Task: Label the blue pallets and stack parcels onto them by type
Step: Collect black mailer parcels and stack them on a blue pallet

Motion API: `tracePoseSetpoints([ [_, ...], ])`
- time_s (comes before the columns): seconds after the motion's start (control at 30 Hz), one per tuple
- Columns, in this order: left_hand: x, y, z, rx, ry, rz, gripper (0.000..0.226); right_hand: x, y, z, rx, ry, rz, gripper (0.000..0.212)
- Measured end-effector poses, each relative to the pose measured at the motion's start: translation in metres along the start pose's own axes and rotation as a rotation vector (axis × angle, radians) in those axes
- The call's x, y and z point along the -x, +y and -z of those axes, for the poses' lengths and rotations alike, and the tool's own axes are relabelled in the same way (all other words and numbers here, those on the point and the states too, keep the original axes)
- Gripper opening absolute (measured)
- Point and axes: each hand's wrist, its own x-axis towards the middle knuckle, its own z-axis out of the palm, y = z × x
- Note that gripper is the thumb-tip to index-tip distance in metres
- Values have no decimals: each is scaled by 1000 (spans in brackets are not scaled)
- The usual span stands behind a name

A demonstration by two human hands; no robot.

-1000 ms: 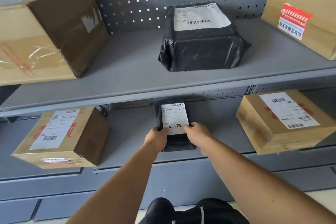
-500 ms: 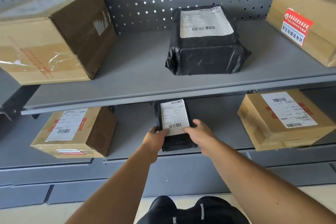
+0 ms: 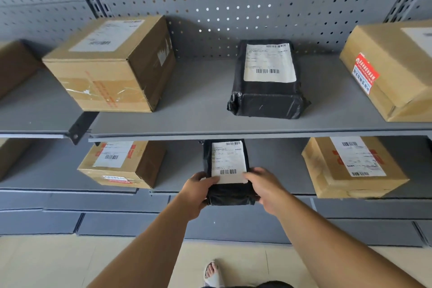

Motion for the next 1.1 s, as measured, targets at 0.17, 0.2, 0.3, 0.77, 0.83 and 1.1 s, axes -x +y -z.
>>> tracePoseSetpoints([
  [0.17,33,-10,-7,82,56,-54,37,18,-3,8,17,-83,56,14],
  [0.2,41,-14,-7,89,64,-58,37,21,-4,8,22,-106,66,14],
  [0.3,71,-26,-2,151,140,-75,38,40,-6,2,60,-203,89,14],
  [0.77,207,-79,84,488,487,-272,35,132,-9,-104,146,-642,163,14],
  [0.83,227,-85,102,526,529,-305,35,148,-10,-128,161,-699,175,14],
  [1.1,313,-106,188,662,703,-473,43,226,-2,-246,227,-869,221,22],
])
